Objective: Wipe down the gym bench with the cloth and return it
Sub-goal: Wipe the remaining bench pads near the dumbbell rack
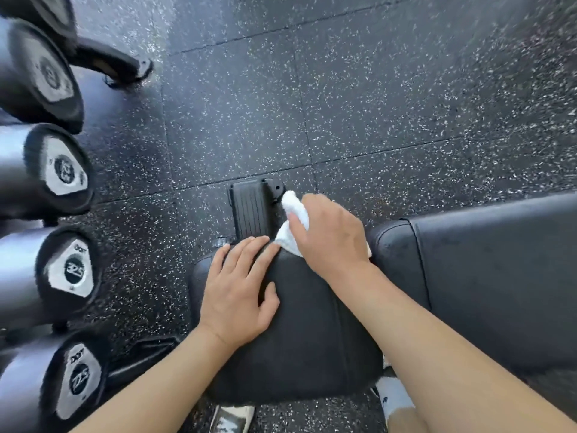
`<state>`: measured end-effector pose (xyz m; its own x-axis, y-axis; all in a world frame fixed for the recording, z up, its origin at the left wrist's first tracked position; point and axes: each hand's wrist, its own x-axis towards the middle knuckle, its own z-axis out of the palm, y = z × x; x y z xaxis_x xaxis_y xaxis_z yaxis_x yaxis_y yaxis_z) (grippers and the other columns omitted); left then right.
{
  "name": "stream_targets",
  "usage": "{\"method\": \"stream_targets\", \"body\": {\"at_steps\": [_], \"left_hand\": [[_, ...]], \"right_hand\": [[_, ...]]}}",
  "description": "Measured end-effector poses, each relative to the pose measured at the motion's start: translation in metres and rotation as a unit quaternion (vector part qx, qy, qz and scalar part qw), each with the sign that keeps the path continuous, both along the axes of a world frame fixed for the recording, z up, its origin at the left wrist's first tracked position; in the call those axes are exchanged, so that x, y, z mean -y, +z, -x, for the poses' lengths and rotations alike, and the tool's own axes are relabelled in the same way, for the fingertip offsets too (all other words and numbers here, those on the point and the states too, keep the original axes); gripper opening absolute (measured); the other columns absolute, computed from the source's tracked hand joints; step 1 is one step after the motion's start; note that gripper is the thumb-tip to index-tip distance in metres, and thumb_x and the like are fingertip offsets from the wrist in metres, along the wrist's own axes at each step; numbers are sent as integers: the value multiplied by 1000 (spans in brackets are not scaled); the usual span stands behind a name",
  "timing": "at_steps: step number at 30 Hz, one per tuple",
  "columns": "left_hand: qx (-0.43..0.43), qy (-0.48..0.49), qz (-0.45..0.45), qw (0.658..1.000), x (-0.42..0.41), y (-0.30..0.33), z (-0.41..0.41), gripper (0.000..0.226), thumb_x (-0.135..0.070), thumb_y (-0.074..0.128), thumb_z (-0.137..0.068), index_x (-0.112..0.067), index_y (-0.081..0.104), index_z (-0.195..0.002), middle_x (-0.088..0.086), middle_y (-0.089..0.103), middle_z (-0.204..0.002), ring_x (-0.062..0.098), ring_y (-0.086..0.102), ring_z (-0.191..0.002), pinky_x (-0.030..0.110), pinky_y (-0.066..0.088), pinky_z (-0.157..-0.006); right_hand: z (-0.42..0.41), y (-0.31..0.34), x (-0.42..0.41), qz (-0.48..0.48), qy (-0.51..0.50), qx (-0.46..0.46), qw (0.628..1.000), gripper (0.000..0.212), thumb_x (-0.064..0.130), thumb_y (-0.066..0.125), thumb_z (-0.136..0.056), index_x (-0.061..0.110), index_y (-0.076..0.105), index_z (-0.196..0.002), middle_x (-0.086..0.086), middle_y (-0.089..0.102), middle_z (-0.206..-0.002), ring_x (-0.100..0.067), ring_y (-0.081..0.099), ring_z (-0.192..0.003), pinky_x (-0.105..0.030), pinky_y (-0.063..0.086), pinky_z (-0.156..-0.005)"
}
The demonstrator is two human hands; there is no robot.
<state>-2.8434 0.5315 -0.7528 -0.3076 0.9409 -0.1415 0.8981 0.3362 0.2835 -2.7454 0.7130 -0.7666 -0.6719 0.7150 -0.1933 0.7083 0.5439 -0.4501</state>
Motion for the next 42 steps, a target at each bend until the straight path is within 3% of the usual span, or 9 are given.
{"method": "stream_targets", "body": {"at_steps": [4, 10, 14, 18, 25, 29, 33, 38, 42], "left_hand": [[3, 3, -8, 1000, 0, -1, -1, 65, -34, 52, -87, -18, 54, -150, 2, 53, -152, 28, 51, -140, 54, 31, -121], [-5, -4, -8, 1000, 2, 0, -2, 65, -36, 47, -90, -19, 51, -152, 2, 54, -151, 29, 51, -137, 55, 32, -120], [-16, -6, -10, 1000, 3, -1, 0, 65, -38, 46, -90, -19, 49, -152, 3, 54, -150, 29, 50, -136, 53, 32, -119], [-22, -5, -17, 1000, 4, -5, -2, 65, -37, 47, -90, -19, 49, -152, 6, 55, -150, 30, 49, -137, 55, 33, -118], [-29, 12, -38, 999, 6, -10, -7, 63, -38, 43, -90, -22, 49, -151, 6, 56, -149, 29, 48, -138, 52, 32, -119], [-33, 13, -44, 998, 7, -12, -8, 62, -38, 42, -91, -26, 46, -151, 1, 54, -150, 25, 47, -138, 51, 31, -120], [-33, 12, -55, 998, 9, -18, -7, 60, -38, 42, -94, -28, 44, -152, -1, 52, -153, 25, 45, -141, 50, 29, -122], [-38, 2, -49, 998, 11, -19, -6, 60, -39, 39, -96, -28, 42, -154, 2, 50, -155, 28, 45, -142, 51, 28, -123], [-31, -5, -59, 998, 11, -18, -6, 60, -41, 36, -94, -28, 43, -152, 3, 52, -152, 29, 46, -140, 52, 30, -121]], "right_hand": [[-37, 12, 18, -92, -51, -48, 993, 31, 45, 44, -101, 20, 53, -86, 2, 55, -81, -25, 57, -72, -34, 37, -56], [-117, 21, 130, -84, -191, -49, 977, 29, 46, 46, -102, 23, 61, -95, 10, 54, -83, -20, 57, -77, -36, 49, -59], [-146, 19, 191, -89, -243, -14, 966, 30, 46, 46, -99, 23, 61, -91, 10, 51, -81, -22, 56, -72, -35, 45, -53], [-136, 19, 185, -123, -264, 6, 957, 30, 46, 46, -99, 20, 61, -95, 6, 54, -85, -23, 57, -77, -34, 43, -58], [-81, -1, 108, -167, -294, -67, 939, 29, 43, 50, -99, 16, 60, -98, -3, 59, -90, -31, 61, -80, -38, 42, -58], [-96, -4, 135, -186, -292, -90, 934, 26, 40, 53, -100, 16, 64, -105, -2, 58, -90, -30, 59, -82, -42, 45, -65], [-127, -5, 197, -179, -332, -91, 922, 27, 40, 55, -102, 16, 65, -97, 2, 54, -84, -25, 55, -77, -38, 44, -63], [-136, -13, 256, -100, -459, -164, 867, 26, 45, 54, -100, 19, 53, -102, 2, 53, -89, -25, 53, -79, -35, 40, -62], [-129, -18, 237, -102, -548, -215, 802, 26, 44, 52, -103, 19, 50, -108, 1, 55, -96, -21, 53, -85, -36, 39, -66]]}}
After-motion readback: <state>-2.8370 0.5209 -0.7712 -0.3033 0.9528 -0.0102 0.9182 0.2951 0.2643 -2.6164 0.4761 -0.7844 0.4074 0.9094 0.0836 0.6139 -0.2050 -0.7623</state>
